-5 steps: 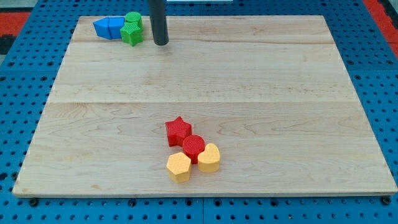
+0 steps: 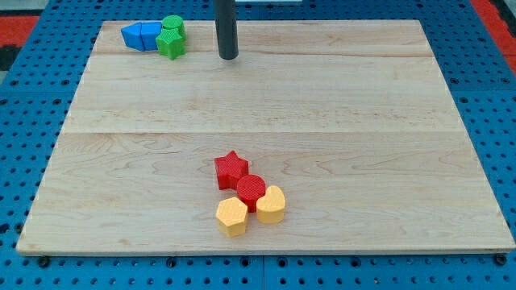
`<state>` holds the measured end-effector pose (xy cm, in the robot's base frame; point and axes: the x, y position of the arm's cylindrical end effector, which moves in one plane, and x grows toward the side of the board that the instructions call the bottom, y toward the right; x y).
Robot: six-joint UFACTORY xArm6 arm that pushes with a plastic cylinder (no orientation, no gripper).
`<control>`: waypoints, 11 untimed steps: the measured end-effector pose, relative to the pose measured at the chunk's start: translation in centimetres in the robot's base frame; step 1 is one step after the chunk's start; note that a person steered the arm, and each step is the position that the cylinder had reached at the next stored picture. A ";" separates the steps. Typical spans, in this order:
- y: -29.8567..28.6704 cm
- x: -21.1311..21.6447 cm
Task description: Touch the top of the red star
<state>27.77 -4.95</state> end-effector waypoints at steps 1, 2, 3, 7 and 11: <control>0.1 0.0; 0.8 0.0; 1.6 0.0; 2.4 6.2; 1.7 19.2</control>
